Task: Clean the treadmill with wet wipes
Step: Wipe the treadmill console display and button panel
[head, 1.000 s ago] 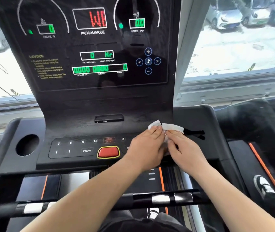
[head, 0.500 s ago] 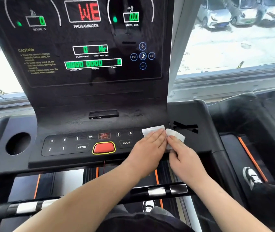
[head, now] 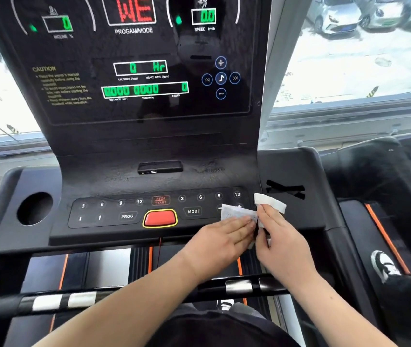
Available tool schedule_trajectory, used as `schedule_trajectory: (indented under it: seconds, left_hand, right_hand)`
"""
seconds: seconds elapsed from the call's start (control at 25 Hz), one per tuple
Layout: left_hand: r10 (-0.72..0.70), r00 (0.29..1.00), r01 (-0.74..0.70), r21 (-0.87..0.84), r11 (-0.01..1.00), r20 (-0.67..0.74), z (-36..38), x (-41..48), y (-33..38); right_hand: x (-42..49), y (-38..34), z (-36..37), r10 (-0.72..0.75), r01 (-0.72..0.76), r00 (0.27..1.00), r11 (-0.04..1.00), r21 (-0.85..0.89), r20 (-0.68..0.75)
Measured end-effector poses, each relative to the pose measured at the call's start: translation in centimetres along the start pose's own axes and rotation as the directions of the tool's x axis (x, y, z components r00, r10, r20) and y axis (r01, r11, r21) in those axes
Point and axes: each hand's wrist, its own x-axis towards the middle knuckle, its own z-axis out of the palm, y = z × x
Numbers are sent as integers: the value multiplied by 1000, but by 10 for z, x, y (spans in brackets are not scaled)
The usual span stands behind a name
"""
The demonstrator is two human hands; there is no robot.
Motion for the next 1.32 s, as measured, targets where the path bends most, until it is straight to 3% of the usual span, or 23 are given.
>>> schedule_trajectory:
  seconds: [0.2,0.4,0.84,1.12,1.32]
  left_hand:
    - [-41,999,41,-33,999,-22,-2,-25,-3]
    - [-23,999,19,-93,995,-45,-13,-54,-19]
    - [-80,996,71,-171,983,-44,-35,-152,-53]
    - [-251,960,243,-79,967,-123,-55,-211,-89]
    - [-341,933,341,-17,940,-118,-52,-222,-97]
  right_hand:
    - [-19,-9,13,-99,100,995,991,-88,19]
    - [-27,-42,28,-54,53,999,986,-161,-1]
    - [-40,-138,75,-157,181,972,975,-129,178]
    - [-32,-184,82,-199,217,946,975,-43,254]
    - [-1,-207,92,-271,323,908,939,-121,320]
